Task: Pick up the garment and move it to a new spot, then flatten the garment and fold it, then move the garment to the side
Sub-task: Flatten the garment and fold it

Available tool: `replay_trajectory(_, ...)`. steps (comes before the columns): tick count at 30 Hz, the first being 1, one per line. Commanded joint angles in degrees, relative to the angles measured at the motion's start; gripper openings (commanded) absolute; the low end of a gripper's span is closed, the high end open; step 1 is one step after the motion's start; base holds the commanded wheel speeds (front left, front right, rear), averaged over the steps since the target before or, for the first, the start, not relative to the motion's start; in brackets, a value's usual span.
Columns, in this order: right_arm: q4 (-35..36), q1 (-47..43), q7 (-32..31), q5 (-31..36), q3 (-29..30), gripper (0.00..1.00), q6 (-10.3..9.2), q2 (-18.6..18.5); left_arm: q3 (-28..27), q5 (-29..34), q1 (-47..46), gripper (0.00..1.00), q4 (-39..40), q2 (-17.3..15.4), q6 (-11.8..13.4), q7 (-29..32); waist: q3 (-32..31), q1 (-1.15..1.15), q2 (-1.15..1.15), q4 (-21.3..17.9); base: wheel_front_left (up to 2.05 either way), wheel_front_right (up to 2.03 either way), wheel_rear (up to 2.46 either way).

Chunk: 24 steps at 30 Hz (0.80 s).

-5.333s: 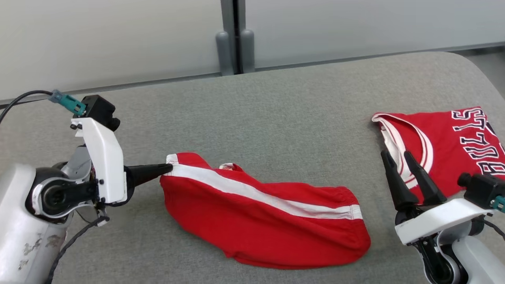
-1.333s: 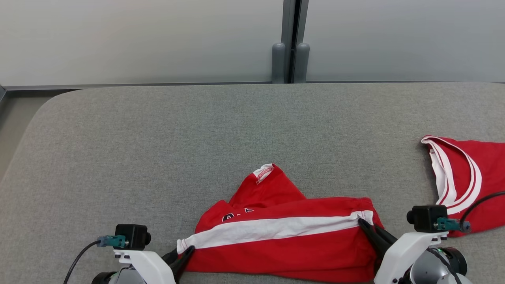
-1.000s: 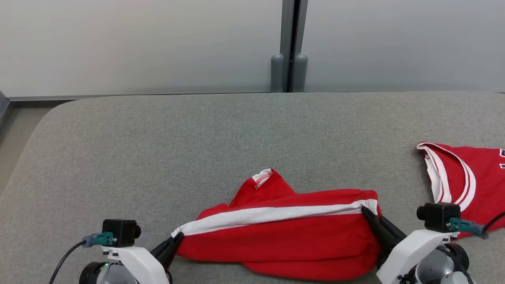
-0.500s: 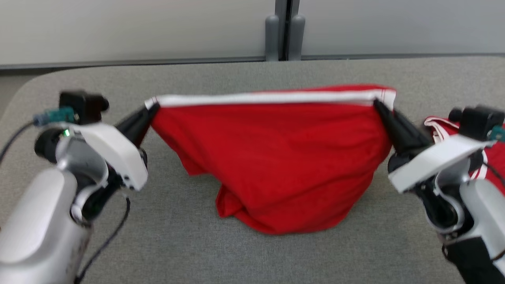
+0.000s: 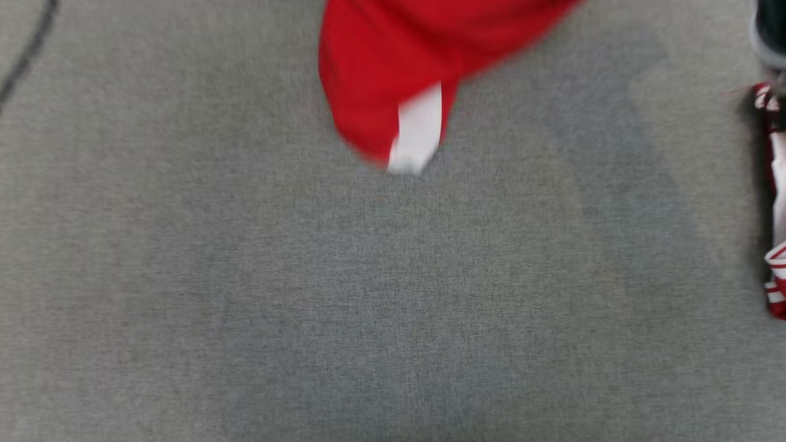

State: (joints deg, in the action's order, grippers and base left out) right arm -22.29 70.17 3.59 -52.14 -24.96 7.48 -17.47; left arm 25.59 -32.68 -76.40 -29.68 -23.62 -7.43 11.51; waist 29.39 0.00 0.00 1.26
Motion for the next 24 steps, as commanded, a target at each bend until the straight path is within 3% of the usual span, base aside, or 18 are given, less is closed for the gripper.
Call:
replay_trajectory(1, -1.5, 3.4, 1.4, -0.8, -0.7, 0.00, 0.04, -0.7, 0.0, 0.6, -4.2, 0.00, -2.3, -0.2, 0.0, -2.3, 4.4, 0.00, 0.00, -0.3, 0.00, 0.00, 0.00)
replay_trajectory(7, -6.4, 14.1, 3.9, -3.0, -5.2, 0.00, 0.03, -1.9, 1.3, 2.6, -15.0, 0.00, -10.1, 1.2, 0.0, -11.6, 5.0, 0.00, 0.00, -0.8, 0.00, 0.00, 0.00)
replay_trajectory(13, -9.4, 18.1, 7.4, -5.7, -9.1, 0.00, 0.03, -3.4, 5.2, 0.6, -17.9, 0.00, -15.2, 2.1, 0.0, -15.0, 4.4, 0.00, 0.00, -0.5, 0.00, 0.00, 0.00)
replay_trajectory(18, -9.8, 13.5, 8.3, -8.6, -14.7, 0.00, 0.03, -5.3, 10.1, -3.0, -12.5, 0.00, -17.0, 1.7, 0.0, -15.7, 1.9, 0.00, 0.00, 0.1, 0.00, 0.00, 0.00)
replay_trajectory(24, -8.8, 1.8, 8.3, -13.4, -23.0, 0.00, 0.04, -7.5, 17.1, -9.5, 0.7, 0.00, -15.4, -0.9, 0.0, -13.2, -6.2, 0.00, 0.00, -0.1, 0.00, 0.00, 0.00)
